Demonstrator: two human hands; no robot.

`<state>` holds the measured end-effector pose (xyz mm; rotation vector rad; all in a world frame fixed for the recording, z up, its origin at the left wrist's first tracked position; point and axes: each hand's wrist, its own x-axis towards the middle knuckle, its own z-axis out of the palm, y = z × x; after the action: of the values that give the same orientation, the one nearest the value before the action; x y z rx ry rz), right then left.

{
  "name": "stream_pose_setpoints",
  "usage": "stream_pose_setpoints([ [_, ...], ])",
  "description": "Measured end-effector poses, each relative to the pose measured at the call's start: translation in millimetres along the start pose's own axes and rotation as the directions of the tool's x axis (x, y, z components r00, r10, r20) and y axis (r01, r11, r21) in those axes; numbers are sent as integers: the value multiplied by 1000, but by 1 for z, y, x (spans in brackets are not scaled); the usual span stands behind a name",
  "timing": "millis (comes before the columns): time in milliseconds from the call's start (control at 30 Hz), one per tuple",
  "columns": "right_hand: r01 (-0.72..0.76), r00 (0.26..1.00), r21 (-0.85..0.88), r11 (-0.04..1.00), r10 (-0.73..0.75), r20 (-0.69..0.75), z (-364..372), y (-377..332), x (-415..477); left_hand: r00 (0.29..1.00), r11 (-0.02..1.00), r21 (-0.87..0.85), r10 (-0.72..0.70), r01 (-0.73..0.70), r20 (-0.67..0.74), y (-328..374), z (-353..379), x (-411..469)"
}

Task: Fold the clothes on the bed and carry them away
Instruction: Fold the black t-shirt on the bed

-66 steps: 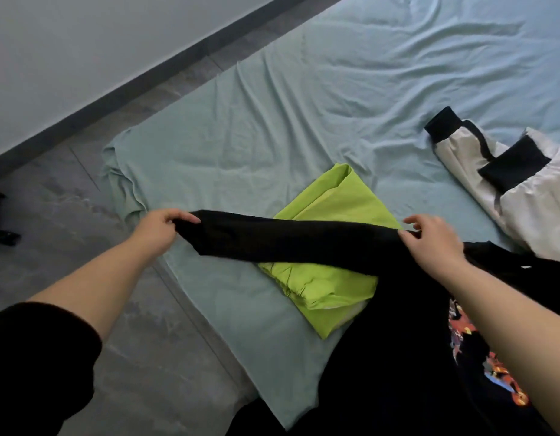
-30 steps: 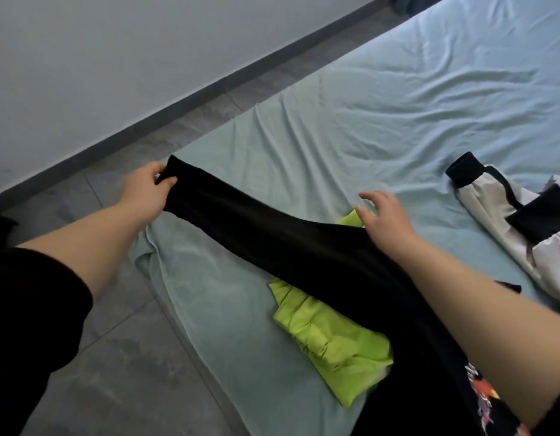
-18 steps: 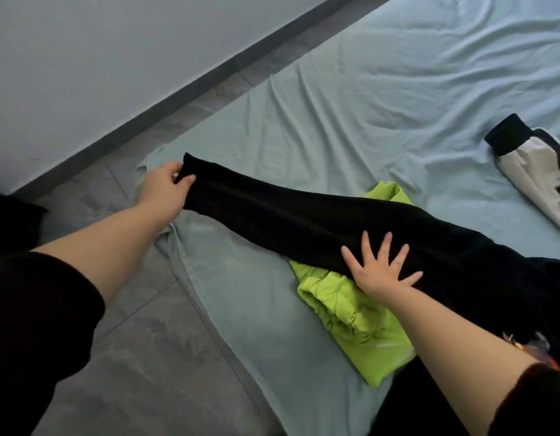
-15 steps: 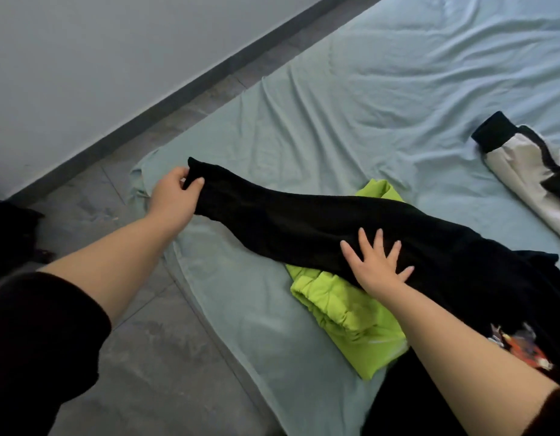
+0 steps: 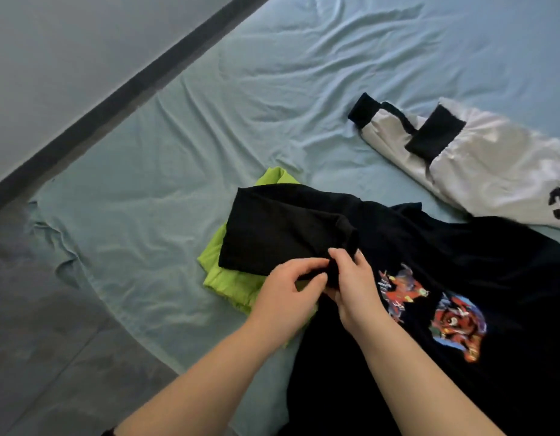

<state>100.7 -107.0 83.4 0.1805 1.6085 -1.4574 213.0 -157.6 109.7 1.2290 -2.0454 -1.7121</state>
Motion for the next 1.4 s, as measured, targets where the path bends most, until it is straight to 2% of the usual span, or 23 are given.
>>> stream_pose_setpoints([
  [67,17,995,-41,999,-21,-94,-50,-14,1,982,950,282,167,-136,-88,-1,10,1],
  [133,52,982,-66,996,-63,-180,-105,-31,0,972,859,490,219,-152,-83,-4,22,6],
  [233,112,934,-94,989,-137,-329,-189,-51,3,994,676,730,92,-105,58,-18,50,23],
  [300,78,891,-112,991,-120,-437,-238,-50,15,991,561,820,5,-111,131,-28,73,36],
  [367,-45,864,-117,992,-20,-503,-275,-38,32,981,489,862,-61,-133,186,-37,92,47],
  [433,-141,868,-166,976,41,-495,-294,-22,48,971,433,891,-116,-139,208,-45,106,55],
  [500,-165,884,-216,962,47,-464,-301,-11,60,973,387,914,-138,-120,186,-51,115,60],
  [600,-92,873,-335,938,-87,-481,-306,-7,67,987,327,939,-86,-103,138,-54,120,58],
  [700,-29,812,-437,899,-233,-535,-327,-14,60,992,267,958,-27,-108,119,-50,128,49],
  [767,-19,750,-398,917,-250,-613,-352,-22,55,992,264,957,16,-122,122,-43,138,41],
  [867,-51,656,-236,970,-146,-741,-392,-33,56,993,275,954,18,-117,116,-35,157,37],
  [967,-176,690,-250,952,-62,-722,-414,-34,63,983,299,948,-108,-109,147,-34,168,43],
  [1033,-274,682,-420,865,-133,-719,-411,-33,61,960,297,942,-182,-153,214,-37,168,47],
  [1100,-308,633,-675,671,-386,-672,-397,-32,53,968,353,919,-110,-174,226,-39,165,47],
  [1167,-152,665,-897,415,-629,-403,-369,-23,44,984,422,889,55,-177,170,-41,159,45],
  [1200,-35,714,-963,267,-667,-211,-352,-13,41,984,434,883,93,-176,151,-43,155,45],
  [1233,76,774,-990,116,-632,-15,-336,-2,40,983,426,886,88,-181,159,-46,150,45],
  [1267,165,832,-986,-1,-537,140,-325,11,41,981,398,897,52,-192,187,-50,145,47],
  [1300,214,880,-974,-69,-418,223,-319,22,44,975,355,911,-2,-207,223,-54,140,49],
  [1333,215,928,-975,-64,-297,224,-319,29,49,965,314,922,-60,-226,257,-57,137,51],
  [1367,167,970,-986,-7,-178,166,-321,33,56,955,300,922,-91,-245,283,-59,134,52],
  [1400,100,993,-994,48,-69,96,-324,33,63,951,327,908,-76,-261,301,-60,133,53],
])
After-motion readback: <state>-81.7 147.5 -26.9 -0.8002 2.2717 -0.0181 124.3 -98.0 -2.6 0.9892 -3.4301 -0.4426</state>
